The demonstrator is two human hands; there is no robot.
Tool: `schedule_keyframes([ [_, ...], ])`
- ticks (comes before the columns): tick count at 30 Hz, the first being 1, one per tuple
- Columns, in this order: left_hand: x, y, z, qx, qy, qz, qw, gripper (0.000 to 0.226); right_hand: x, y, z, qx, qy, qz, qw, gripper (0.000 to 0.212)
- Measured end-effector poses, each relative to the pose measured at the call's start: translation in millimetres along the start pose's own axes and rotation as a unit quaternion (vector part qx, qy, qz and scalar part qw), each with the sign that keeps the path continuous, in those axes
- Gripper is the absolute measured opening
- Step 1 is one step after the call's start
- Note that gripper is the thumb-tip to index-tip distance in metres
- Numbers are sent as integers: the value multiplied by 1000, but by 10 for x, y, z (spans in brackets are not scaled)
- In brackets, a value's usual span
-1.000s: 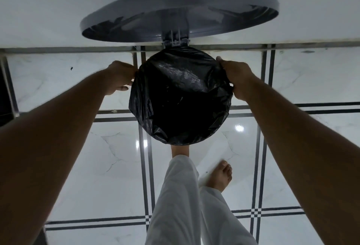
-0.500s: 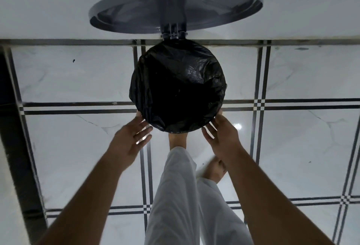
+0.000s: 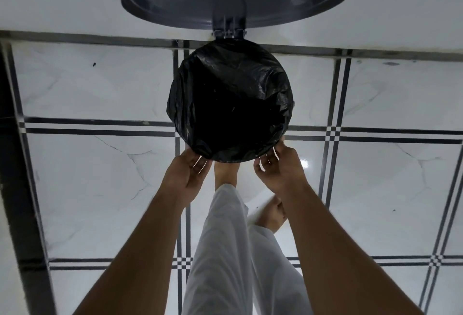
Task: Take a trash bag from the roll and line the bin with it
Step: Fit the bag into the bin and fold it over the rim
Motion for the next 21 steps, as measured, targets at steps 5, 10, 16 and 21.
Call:
schedule_keyframes([
  [5,-64,-40,-10,-15,1,-11,1000,27,-42,-25,-27,2,15,-21,1000,14],
  [10,-124,-133,4,-29,4,-36,999,32,-135,-93,-90,36,27,-23,999,17],
  [16,-196,-188,52,-116,6,-14,993,25,-252,-146,-215,82,12,-22,996,17],
  [21,-293,-164,52,-178,16,2,984,24,-336,-70,-332,149,-11,-19,989,14],
])
Point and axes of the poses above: each hand's wrist, its own x-axis away from the middle knuckle, its own y-axis out of the palm, z = x × y, the point moved 9 cm from there along -x, towards the middle knuckle, and after that the axes turned 3 degrees about y, right-handed, at the moved point
